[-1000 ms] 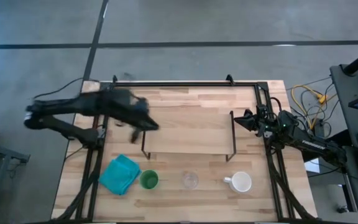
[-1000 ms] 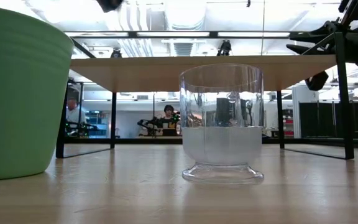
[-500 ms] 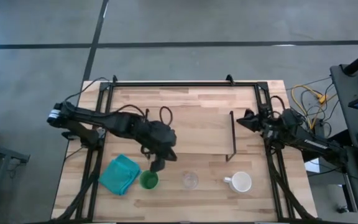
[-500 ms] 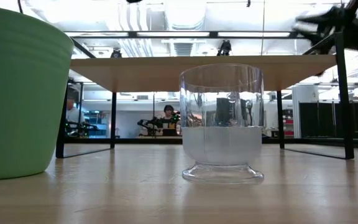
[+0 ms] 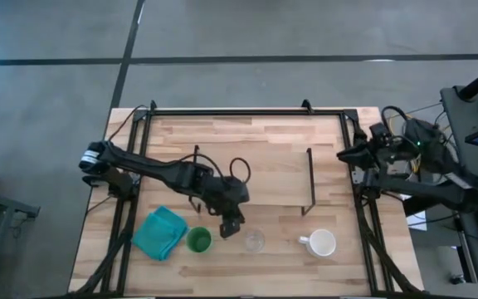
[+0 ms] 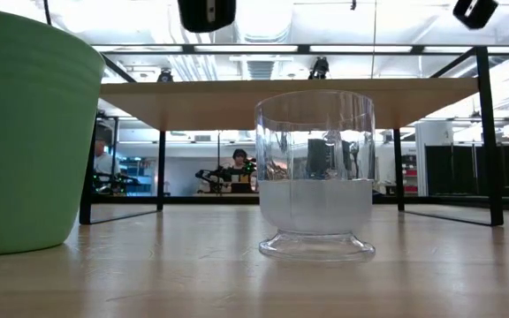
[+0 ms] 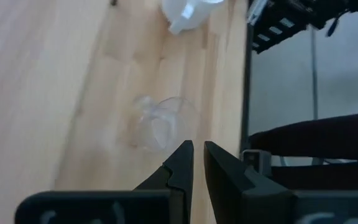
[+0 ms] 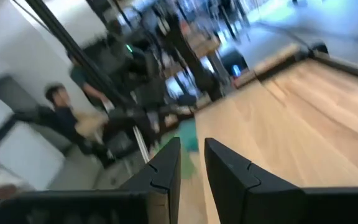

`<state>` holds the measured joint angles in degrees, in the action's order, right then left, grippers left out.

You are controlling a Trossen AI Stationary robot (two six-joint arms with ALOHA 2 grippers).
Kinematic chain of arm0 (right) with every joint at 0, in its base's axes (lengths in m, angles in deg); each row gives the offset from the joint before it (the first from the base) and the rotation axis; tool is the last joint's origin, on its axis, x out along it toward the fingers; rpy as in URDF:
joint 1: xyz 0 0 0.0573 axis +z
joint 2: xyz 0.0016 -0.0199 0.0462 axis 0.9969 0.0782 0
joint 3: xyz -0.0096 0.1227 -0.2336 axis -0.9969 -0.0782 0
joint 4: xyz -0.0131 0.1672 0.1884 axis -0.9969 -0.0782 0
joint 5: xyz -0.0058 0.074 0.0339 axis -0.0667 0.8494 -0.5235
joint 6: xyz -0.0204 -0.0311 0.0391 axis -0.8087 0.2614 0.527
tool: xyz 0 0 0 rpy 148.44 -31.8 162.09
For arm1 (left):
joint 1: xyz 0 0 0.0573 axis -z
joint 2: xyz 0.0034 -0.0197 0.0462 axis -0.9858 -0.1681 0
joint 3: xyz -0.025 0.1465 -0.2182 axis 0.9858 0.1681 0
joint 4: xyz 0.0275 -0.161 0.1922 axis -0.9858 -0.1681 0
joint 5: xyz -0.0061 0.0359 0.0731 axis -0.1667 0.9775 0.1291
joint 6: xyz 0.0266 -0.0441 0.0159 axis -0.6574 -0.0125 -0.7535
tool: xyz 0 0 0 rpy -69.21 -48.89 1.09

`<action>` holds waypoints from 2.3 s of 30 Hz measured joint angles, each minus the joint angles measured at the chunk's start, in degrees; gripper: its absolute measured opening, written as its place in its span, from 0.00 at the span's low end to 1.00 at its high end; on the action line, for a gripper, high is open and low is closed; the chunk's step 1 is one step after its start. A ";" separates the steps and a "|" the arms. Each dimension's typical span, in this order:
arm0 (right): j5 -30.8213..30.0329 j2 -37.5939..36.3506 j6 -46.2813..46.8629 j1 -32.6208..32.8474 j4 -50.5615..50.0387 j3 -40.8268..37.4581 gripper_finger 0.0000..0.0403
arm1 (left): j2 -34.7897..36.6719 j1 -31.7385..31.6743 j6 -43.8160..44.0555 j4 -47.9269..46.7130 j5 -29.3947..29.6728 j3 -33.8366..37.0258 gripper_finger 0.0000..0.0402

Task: Stack small to large cups/mugs on shelf
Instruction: Put the transparent cup on the shelf

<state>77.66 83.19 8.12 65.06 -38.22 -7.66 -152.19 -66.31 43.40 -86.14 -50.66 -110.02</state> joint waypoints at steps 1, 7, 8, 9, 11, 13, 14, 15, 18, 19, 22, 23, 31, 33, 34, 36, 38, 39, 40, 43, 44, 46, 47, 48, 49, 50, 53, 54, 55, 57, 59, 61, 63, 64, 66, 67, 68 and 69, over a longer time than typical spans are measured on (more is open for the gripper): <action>0.00 1.87 -1.16 0.11 -2.40 2.34 0.17 | -0.54 0.50 0.25 0.76 -0.01 -0.04 0.06; -0.23 11.66 -6.55 0.09 -7.08 12.49 0.17 | -5.39 2.90 6.29 4.35 -0.07 -0.14 0.06; -0.26 13.17 -7.00 0.09 -7.18 13.86 0.17 | -5.95 3.29 6.71 4.77 -0.07 -0.25 0.06; -0.37 14.60 -7.51 0.11 -7.27 15.20 0.17 | -6.51 3.60 7.49 4.85 -0.06 -0.33 0.06; -0.40 17.44 -9.05 0.09 -7.22 17.80 0.17 | -7.56 4.13 7.81 4.83 -0.09 -0.35 0.06; -0.41 20.25 -10.23 0.09 -7.21 20.15 0.17 | -8.59 4.40 8.30 4.72 -0.06 -0.35 0.06; -0.41 21.46 -10.50 0.09 -7.12 21.24 0.17 | -9.08 4.45 9.44 4.67 -0.09 -0.35 0.06; -0.41 22.59 -10.62 0.09 -7.21 22.19 0.17 | -9.36 4.45 10.86 4.69 -0.06 -0.35 0.06; -0.40 26.23 -11.90 0.09 -7.22 24.66 0.17 | -10.43 4.45 12.27 4.89 0.31 -0.29 0.06; -0.41 27.34 -12.35 0.09 -7.22 25.35 0.17 | -10.84 4.47 12.29 4.57 0.80 -0.28 0.06; -0.41 30.50 -13.18 0.09 -7.22 26.98 0.17 | -12.04 4.47 12.38 4.51 1.71 -0.24 0.06; -0.41 31.41 -13.19 0.09 -7.32 27.38 0.17 | -12.19 4.47 12.47 4.51 1.82 -0.24 0.06; -0.39 35.64 -14.21 0.09 -7.12 29.66 0.17 | -12.96 4.49 14.10 4.58 5.05 1.03 0.06; -0.39 35.97 -14.20 0.09 -7.18 29.75 0.17 | -12.99 4.36 15.66 4.05 6.37 1.24 0.06; -0.39 36.14 -14.20 0.09 -7.25 29.85 0.17 | -13.04 4.32 16.21 4.00 6.41 1.32 0.06; -0.39 36.24 -14.08 0.09 -7.12 30.00 0.17 | -13.33 4.32 16.77 4.04 6.38 1.54 0.06; -0.39 36.20 -13.92 0.09 -7.11 30.00 0.17 | -13.55 4.32 16.79 4.05 6.21 1.87 0.06; -0.39 36.12 -13.92 0.09 -7.13 30.00 0.17 | -13.60 4.34 16.80 4.04 6.16 2.08 0.06; -0.39 36.08 -13.91 0.09 -7.16 30.00 0.17 | -13.62 4.34 16.80 4.05 6.14 2.15 0.06; -0.39 35.96 -13.81 0.09 -7.18 30.07 0.17 | -13.60 4.34 16.80 4.52 6.06 2.17 0.06; -0.39 35.93 -13.81 0.09 -7.10 30.14 0.17 | -13.60 4.34 16.80 4.45 6.02 2.17 0.06; -0.39 35.89 -13.79 0.09 -7.01 30.26 0.17 | -13.60 4.32 16.80 4.47 5.99 2.22 0.06; -0.39 35.85 -13.77 0.09 -7.05 30.26 0.17 | -13.60 4.32 16.79 4.53 5.97 2.31 0.06; -0.39 35.83 -13.78 0.09 -7.04 30.26 0.17 | -13.60 4.32 16.79 4.50 5.97 2.37 0.06; -0.39 35.80 -13.78 0.09 -7.05 30.26 0.17 | -13.60 4.32 16.78 4.50 5.97 2.41 0.06; -0.39 35.74 -13.77 0.09 -7.06 30.26 0.17 | -13.60 4.32 16.78 4.49 5.95 2.43 0.06; -0.38 35.71 -13.53 0.09 -7.06 30.26 0.17 | -13.57 4.32 16.78 4.54 5.95 2.43 0.06; -0.39 35.69 -13.54 0.09 -7.06 30.26 0.17 | -13.57 4.32 16.78 4.56 5.95 2.43 0.06; -0.39 35.69 -13.54 0.09 -7.06 30.26 0.17 | -13.57 4.32 16.78 4.56 5.95 2.43 0.06; -0.39 35.71 -13.54 0.09 -7.06 30.26 0.17 | -13.72 4.32 16.80 4.62 5.93 2.43 0.06; -0.39 35.72 -13.54 0.09 -7.03 30.26 0.17 | -14.25 4.32 17.26 5.00 5.87 2.32 0.06; -0.37 35.72 -13.54 0.09 -7.03 30.26 0.17 | -14.84 4.25 18.12 5.49 5.14 2.28 0.06; -0.38 35.72 -13.54 0.09 -7.03 30.26 0.17 | -15.66 4.23 18.22 7.16 3.51 2.16 0.06; -0.37 35.72 -13.54 0.09 -7.03 30.26 0.17 | -16.04 4.23 18.22 7.92 3.14 2.07 0.06; -0.38 35.72 -13.54 0.09 -7.00 30.26 0.17 | -16.50 4.27 18.22 8.65 3.11 1.74 0.06; -0.38 35.72 -13.54 0.09 -6.99 30.26 0.17 | -16.55 4.27 18.23 8.94 3.12 1.65 0.06; -0.37 35.72 -13.54 0.09 -6.99 30.26 0.17 | -16.58 4.27 18.22 8.93 3.13 1.54 0.05; -0.37 35.72 -13.54 0.09 -6.97 30.26 0.17 | -16.60 4.24 18.23 8.80 3.15 1.51 0.04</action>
<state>77.29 118.91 -5.43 65.15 -45.19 22.60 -168.79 -62.07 61.63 -77.34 -47.51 -108.51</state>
